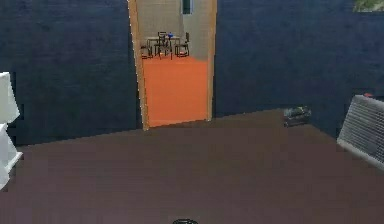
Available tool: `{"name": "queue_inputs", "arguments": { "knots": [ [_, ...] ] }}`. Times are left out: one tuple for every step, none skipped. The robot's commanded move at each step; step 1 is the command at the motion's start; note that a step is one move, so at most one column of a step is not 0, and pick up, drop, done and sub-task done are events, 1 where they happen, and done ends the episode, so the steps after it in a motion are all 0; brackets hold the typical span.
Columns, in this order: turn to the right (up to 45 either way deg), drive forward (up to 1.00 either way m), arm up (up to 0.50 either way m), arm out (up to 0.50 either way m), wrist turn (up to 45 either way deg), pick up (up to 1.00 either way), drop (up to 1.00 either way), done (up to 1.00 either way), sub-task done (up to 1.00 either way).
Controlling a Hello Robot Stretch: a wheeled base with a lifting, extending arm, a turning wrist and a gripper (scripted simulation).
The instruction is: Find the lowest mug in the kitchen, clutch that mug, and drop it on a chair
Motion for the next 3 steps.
{"name": "queue_inputs", "arguments": {
  "knots": [
    [0.0, 1.00, 0.00, 0.00, 0.0, 0.00, 0.00, 0.00, 0.00],
    [0.0, 1.00, 0.00, 0.00, 0.0, 0.00, 0.00, 0.00, 0.00],
    [-3.0, 0.00, 0.00, 0.00, 0.0, 0.00, 0.00, 0.00, 0.00]
  ]
}}
